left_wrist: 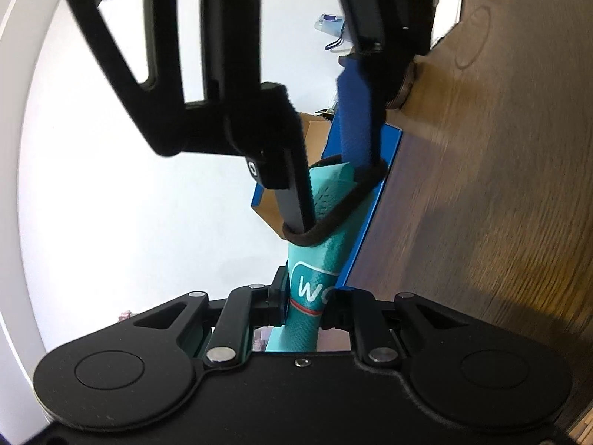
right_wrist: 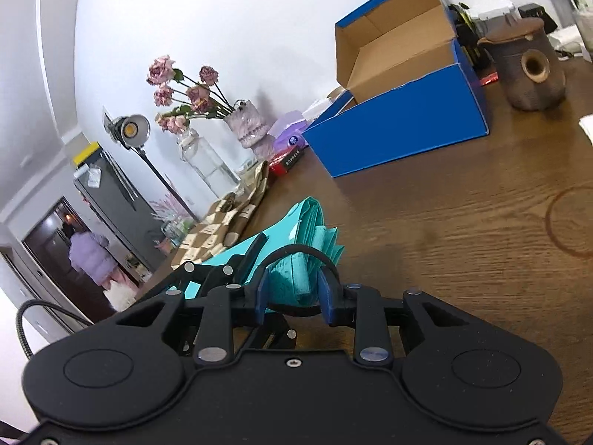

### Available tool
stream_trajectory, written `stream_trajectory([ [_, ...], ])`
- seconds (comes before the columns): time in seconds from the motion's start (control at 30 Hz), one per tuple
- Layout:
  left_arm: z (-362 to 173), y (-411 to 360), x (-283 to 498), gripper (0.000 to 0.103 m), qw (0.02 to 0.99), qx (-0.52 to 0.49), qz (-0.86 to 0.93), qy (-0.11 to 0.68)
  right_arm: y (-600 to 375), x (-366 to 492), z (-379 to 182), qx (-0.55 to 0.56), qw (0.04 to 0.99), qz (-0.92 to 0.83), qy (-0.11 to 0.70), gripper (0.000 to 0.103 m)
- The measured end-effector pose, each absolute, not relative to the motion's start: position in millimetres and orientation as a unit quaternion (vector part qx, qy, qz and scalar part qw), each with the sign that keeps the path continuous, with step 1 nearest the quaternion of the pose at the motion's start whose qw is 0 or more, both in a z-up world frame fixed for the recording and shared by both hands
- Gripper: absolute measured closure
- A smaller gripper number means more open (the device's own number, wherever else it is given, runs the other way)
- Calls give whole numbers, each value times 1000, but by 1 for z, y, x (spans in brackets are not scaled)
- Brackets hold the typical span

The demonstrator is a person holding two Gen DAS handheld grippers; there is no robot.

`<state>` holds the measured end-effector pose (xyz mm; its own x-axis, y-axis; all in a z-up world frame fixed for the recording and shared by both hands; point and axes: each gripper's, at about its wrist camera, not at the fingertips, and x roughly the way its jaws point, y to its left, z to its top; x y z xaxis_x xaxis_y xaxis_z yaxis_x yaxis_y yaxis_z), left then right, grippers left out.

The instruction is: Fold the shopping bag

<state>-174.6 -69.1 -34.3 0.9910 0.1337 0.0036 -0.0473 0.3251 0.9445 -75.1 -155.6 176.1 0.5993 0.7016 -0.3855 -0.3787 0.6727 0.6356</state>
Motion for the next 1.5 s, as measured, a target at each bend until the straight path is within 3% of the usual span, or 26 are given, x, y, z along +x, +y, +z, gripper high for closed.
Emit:
stream_trajectory([
  [0.2,-3,-65,-177,89,858,509,39,63,-165,-74,166,327,838,322,295,70],
  [0.43,2,-73,-197,89,856,516,27,5,-175,-70,162,386,813,338,276,69],
  [0.73,-13,-58,-232,92,830,547,10,-106,-172,-69,182,320,827,377,268,67],
  [1.5,-10,-25,-269,94,757,611,-56,-223,-189,-70,222,253,796,462,298,67],
])
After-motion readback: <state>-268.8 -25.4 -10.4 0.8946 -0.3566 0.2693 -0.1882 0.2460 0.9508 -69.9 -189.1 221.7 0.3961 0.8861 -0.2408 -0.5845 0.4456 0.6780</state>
